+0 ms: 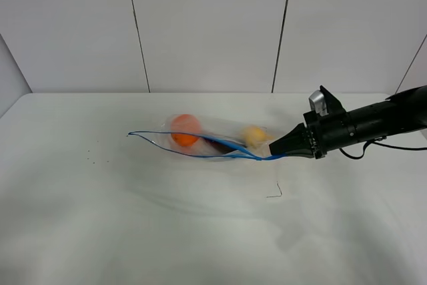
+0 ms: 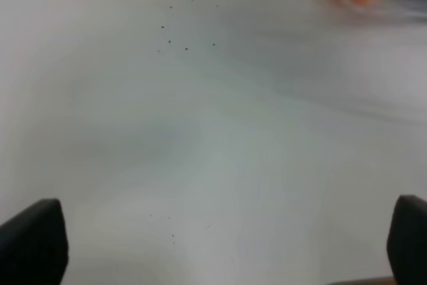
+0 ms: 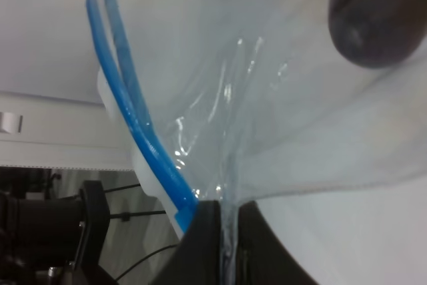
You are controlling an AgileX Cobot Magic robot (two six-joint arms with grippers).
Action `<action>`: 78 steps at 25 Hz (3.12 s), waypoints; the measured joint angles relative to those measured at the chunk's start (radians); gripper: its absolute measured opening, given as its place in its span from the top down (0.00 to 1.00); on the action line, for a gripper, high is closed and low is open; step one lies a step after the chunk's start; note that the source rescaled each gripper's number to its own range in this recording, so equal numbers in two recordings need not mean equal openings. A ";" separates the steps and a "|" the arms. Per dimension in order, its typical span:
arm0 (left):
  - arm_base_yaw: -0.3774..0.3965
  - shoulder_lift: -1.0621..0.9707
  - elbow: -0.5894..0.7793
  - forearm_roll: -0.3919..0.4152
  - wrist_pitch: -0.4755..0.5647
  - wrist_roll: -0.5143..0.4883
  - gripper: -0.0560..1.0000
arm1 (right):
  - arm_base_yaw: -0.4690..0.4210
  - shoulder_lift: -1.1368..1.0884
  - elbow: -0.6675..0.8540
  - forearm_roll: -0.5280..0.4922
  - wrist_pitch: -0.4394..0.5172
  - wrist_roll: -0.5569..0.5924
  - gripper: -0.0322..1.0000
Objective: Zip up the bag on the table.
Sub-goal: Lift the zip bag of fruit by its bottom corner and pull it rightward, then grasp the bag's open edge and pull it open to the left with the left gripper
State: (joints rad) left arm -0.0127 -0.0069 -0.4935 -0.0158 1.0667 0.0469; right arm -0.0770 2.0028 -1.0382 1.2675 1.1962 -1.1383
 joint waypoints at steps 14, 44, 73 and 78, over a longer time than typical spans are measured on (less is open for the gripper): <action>0.000 0.000 0.000 0.016 0.000 -0.001 0.00 | 0.000 -0.043 0.000 -0.007 0.002 0.007 0.97; -0.070 0.790 -0.428 -0.067 -0.283 0.444 0.04 | 0.000 -0.043 0.000 -0.046 0.005 0.007 0.97; -1.233 1.733 -0.449 1.546 -0.291 -0.779 0.06 | 0.000 -0.043 0.000 -0.081 -0.020 0.056 0.97; -1.246 1.761 -0.449 1.619 -0.393 -0.908 0.06 | 0.000 -0.043 0.000 -0.081 -0.025 0.056 0.97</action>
State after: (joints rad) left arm -1.2590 1.7537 -0.9425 1.6032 0.6739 -0.8612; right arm -0.0770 1.9600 -1.0382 1.1863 1.1709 -1.0818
